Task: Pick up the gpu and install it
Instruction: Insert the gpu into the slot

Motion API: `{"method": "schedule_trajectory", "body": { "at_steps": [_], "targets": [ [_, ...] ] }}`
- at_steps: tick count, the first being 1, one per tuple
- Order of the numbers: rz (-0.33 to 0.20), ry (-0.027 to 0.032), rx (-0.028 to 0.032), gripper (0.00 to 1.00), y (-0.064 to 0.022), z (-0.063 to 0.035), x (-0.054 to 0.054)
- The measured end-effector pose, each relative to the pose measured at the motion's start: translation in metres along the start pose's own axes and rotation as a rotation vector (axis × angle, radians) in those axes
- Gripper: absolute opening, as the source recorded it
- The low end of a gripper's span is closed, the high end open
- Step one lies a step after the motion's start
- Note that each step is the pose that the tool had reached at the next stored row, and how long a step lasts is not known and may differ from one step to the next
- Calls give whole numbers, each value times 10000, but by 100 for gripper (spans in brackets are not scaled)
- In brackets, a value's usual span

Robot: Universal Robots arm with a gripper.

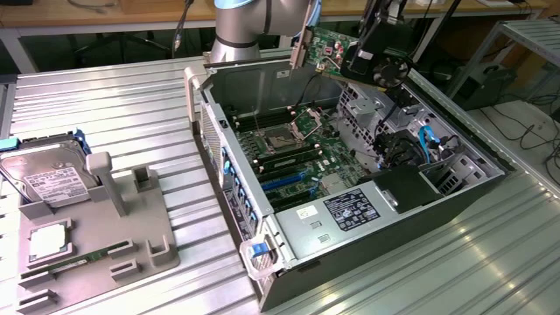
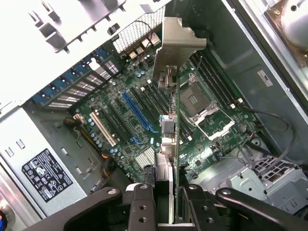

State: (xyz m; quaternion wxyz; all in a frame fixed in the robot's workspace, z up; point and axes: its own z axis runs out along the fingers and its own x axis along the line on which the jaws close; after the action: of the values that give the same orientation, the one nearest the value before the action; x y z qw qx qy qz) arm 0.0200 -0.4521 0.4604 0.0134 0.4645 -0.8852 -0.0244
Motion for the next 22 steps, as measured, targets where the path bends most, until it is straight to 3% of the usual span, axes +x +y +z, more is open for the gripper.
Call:
{"method": "schedule_trajectory", "body": {
  "at_steps": [15, 17, 22],
  "targets": [
    [-2141, 120, 2, 27, -1, 2, 1],
    [-3159, 176, 3, 27, -1, 3, 1],
    [-3839, 215, 4, 27, -1, 4, 1]
  ]
}}
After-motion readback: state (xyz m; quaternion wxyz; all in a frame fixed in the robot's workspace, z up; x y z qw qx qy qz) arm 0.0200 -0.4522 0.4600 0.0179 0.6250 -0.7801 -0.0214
